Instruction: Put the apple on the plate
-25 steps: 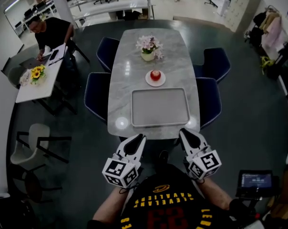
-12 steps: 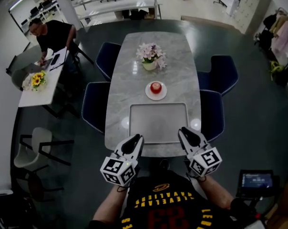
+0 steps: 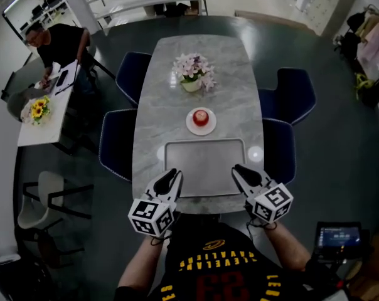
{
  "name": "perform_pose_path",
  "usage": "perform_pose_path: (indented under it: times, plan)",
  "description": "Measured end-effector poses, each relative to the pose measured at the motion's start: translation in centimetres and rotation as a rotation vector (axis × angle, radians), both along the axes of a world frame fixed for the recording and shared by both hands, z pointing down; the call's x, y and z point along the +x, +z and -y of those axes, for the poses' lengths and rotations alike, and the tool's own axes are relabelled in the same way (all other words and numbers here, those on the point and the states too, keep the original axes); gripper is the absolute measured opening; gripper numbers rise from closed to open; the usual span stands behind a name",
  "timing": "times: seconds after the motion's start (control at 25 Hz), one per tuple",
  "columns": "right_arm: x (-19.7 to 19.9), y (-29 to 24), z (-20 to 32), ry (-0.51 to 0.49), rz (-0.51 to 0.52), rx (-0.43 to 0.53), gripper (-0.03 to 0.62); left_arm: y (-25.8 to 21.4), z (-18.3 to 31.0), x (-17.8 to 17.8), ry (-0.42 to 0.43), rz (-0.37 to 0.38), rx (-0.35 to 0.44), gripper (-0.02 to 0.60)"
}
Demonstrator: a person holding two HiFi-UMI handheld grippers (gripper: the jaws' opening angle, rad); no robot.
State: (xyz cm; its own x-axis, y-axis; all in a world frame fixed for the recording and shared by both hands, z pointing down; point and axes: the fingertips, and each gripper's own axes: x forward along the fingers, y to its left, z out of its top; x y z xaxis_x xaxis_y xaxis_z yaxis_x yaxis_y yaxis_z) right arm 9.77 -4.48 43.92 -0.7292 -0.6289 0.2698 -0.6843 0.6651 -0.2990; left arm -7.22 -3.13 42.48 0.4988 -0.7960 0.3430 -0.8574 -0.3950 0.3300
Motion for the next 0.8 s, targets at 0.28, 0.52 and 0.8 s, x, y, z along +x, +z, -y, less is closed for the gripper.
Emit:
perform_pose_path:
  times: [0.28,0.52,0.8]
  plan:
    - [1.4,1.6,6.6,0.116,0.006,-0.059,0.04,2.4,7.0,-2.7,0.036,-0.019,-0.061,0.054]
    - [3.0,4.3,12.9,0.205,-0.022,-0.117,0.04,5.5,13.5,-4.5,0.075,-0.041,-0.14,0.054]
    - [2.7,9.6,19.3,0.187,0.018,-0.297,0.04,11.5,19.3,-4.8,0.182,-0.116,-0.347,0.054]
